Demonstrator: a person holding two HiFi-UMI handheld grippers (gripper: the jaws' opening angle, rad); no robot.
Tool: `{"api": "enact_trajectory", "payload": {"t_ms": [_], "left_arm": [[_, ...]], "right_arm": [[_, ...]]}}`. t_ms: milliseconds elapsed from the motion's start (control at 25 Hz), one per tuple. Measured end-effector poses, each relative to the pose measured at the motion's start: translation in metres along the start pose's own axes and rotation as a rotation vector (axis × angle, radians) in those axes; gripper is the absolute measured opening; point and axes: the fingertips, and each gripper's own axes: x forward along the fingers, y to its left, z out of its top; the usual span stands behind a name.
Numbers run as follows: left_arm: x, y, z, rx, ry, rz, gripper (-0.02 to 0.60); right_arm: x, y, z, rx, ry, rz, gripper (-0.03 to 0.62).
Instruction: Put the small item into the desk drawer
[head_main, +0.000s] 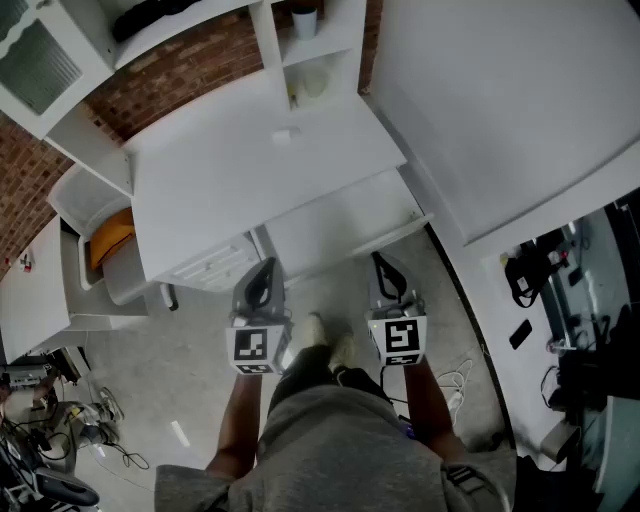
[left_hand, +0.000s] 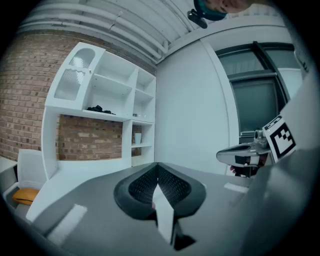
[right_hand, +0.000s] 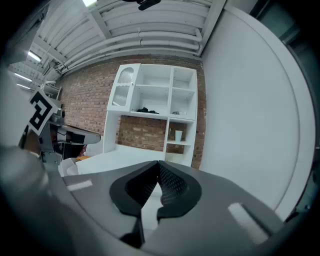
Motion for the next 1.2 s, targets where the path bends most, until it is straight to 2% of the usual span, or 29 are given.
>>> {"api": "enact_trajectory", "payload": {"t_ms": [360,720,1200], "left_arm": [[0.024,0.018,0.004,0.0,0.003,-0.033,0.012],[0.041,0.039,0.014,0.006,-0.027,-0.07,0.012],[0.065,0.062,0.032,0.017,-0.071,-0.063,0.012]], "right_arm": [[0.025,0.0,0.007,0.024,0.006,-0.017,0.003],[0.048,0.004,0.021,0.001,0.002,-0.044,0.003],[0.084,0.01,0.039,-0.032,-0.03,-0.018,0.003]]}}
